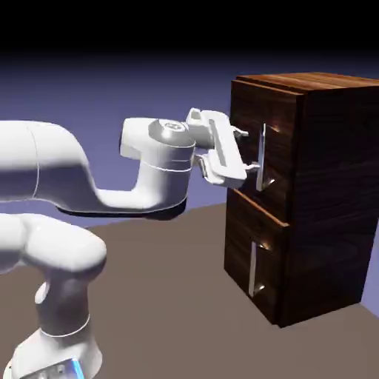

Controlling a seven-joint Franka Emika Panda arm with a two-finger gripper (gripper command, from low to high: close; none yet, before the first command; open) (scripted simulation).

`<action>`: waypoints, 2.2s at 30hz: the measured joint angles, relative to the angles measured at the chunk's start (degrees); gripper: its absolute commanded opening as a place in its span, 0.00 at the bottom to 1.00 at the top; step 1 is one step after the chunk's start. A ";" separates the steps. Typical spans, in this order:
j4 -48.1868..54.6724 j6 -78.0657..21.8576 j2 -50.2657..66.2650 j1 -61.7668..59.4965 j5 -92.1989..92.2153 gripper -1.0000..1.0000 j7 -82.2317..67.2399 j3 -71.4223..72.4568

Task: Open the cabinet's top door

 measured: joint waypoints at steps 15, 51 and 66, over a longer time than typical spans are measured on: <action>3.76 -2.81 -3.01 15.83 -27.97 1.00 -8.95 -12.85; -5.74 -77.40 19.55 16.72 44.89 0.00 1.83 45.50; 21.68 -102.64 50.32 15.86 68.13 0.00 13.77 55.12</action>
